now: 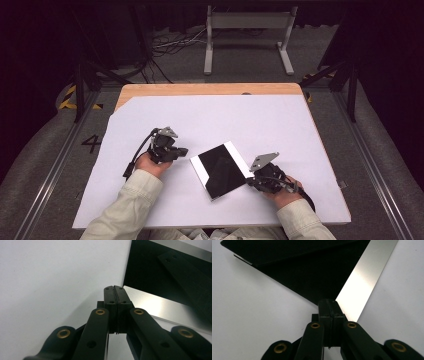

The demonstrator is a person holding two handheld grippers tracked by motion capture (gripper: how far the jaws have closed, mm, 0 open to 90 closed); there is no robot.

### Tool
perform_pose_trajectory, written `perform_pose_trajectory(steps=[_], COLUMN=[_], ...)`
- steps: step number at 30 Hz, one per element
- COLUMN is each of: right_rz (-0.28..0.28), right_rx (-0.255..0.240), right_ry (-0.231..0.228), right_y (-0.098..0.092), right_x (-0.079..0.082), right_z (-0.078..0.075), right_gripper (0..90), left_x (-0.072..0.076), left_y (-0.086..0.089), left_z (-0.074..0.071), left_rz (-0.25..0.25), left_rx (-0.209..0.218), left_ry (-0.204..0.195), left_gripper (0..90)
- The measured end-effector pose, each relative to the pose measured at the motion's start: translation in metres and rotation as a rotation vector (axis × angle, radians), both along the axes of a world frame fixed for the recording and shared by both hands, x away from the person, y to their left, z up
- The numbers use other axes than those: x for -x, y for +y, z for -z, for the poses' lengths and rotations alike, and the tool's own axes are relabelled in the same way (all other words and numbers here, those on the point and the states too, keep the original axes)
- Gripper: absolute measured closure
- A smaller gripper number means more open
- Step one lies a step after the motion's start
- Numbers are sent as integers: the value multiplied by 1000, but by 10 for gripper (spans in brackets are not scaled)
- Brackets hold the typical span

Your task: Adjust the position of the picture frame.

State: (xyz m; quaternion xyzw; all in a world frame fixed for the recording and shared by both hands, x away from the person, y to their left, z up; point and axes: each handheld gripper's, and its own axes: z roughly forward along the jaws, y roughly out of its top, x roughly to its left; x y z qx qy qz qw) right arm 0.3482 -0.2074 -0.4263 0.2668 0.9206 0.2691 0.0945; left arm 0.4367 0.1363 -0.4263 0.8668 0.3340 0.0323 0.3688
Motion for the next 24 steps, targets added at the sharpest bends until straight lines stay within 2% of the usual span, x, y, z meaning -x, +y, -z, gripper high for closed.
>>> perform_pose_trajectory(steps=[5,9,16,18,22,24], right_rz=[41,66,111,125,146,149], right_rx=[-14,-19,-57,-72,-107,-98], right_ry=[-21,-40,-55,-74,-92,-107], right_y=[0,1,3,4,2,4], right_x=[-11,-20,-36,-40,-45,-44], right_z=[2,3,5,7,10,10], right_gripper=[900,900,899,900,899,899], left_x=[0,-1,-2,-3,-4,-4], left_y=[1,1,1,1,1,1], left_z=[0,2,5,5,7,7], left_rz=[-12,-17,-26,-30,-37,-38], left_rx=[2,-13,-33,-39,-40,-42], left_ry=[11,15,26,24,25,23], left_gripper=[900,900,900,900,900,900])
